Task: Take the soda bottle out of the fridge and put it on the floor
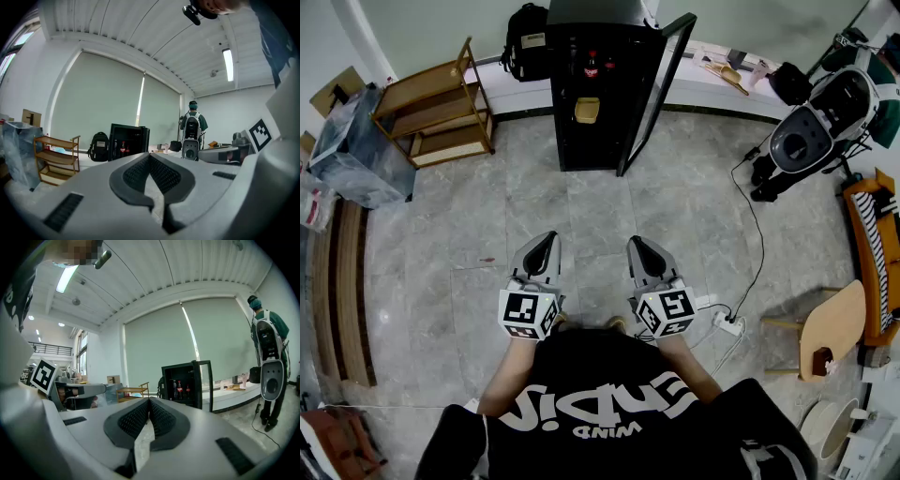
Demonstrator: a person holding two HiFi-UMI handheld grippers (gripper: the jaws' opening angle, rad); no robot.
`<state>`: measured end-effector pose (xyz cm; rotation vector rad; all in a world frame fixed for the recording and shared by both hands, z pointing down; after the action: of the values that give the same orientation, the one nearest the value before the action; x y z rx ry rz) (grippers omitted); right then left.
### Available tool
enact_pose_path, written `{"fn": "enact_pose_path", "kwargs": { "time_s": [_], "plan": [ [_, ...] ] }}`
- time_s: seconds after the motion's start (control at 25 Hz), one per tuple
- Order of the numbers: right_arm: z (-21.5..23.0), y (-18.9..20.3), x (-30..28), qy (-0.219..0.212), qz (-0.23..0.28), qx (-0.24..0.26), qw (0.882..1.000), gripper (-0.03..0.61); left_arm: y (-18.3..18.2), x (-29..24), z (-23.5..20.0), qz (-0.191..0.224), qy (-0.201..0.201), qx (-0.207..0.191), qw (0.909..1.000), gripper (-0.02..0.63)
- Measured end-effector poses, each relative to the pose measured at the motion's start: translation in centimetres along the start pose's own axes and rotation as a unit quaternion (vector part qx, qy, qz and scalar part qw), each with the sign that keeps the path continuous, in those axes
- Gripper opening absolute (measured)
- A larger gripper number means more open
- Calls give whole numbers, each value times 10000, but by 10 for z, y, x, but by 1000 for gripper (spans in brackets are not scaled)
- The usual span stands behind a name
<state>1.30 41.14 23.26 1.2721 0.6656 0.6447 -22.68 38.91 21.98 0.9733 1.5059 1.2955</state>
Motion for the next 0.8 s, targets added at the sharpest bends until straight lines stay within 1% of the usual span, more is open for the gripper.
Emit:
{"fn": "enact_pose_path", "kwargs": {
  "time_s": [0.24,0.36,0.48,0.68,0.8],
  "plan": [
    [-1,-1,-13,45,-15,50,10000,23,-7,-10,-12,49,113,-36,9999,6],
    [-3,4,-19,81,-30,-20,10000,23,-9,-14,-21,74,161,-48,9998,6],
    [-4,9,-28,211,-39,-146,9997,23,-9,-21,-33,53,243,-46,9997,6],
    [-14,16,-45,416,2,-146,9990,23,-8,-29,-57,40,477,-101,9988,6],
    [-12,17,-59,514,81,-207,9984,23,-8,-45,-69,50,551,-155,9983,6]
  ]
}}
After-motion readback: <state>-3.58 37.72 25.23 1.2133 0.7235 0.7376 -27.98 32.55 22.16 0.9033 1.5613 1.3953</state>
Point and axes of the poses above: the fingertips, and each gripper's own axes: x backward along the fingers, z to its right, y out of its underside, the point moved 9 cm from there along x, backward along the fingers, and after that the axes turned 15 degrees about -y, right-handed, at the moved point
